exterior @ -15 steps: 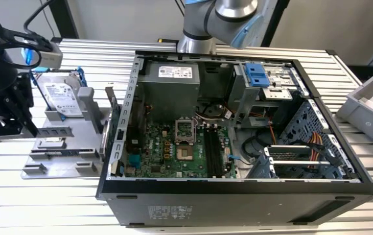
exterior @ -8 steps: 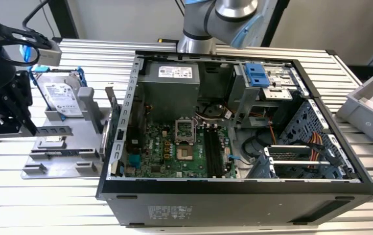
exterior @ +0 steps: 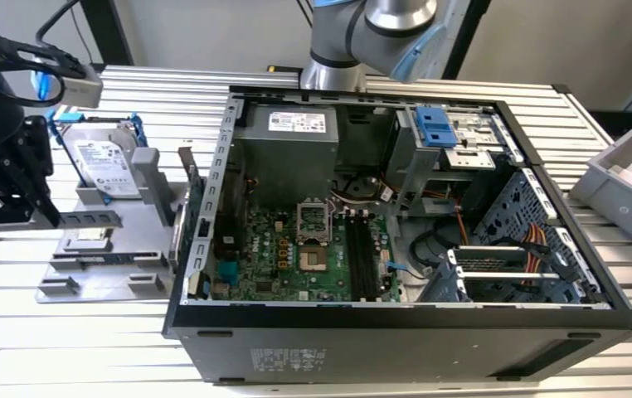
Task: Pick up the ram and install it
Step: 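Pick up the ram and move it above insertion slot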
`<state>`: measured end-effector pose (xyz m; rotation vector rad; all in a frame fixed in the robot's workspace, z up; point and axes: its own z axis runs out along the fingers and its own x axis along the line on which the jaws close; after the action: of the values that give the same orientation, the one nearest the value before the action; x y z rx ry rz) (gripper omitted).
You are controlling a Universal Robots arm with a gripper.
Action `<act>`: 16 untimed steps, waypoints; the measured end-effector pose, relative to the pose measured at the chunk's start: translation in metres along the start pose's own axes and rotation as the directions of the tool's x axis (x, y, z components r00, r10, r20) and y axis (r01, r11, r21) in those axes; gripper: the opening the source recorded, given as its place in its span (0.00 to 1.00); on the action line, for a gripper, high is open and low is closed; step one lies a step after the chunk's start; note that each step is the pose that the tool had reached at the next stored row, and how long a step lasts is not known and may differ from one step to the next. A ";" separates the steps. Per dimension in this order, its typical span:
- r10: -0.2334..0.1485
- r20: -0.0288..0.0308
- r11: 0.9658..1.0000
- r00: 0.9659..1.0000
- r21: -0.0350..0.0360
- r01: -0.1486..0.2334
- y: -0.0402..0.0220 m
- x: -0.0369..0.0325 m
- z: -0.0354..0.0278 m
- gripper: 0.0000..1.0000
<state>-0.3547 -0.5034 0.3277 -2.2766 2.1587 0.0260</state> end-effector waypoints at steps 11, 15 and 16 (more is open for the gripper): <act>0.000 0.000 1.000 1.000 0.000 0.000 0.0000 -0.0001 -0.0054 0.00; 0.000 0.000 1.000 1.000 0.000 0.000 0.0001 -0.0001 -0.0073 0.00; 0.000 0.000 1.000 1.000 0.000 0.000 0.0001 -0.0001 -0.0077 0.00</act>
<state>-0.3547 -0.5033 0.3353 -2.2765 2.1587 0.0259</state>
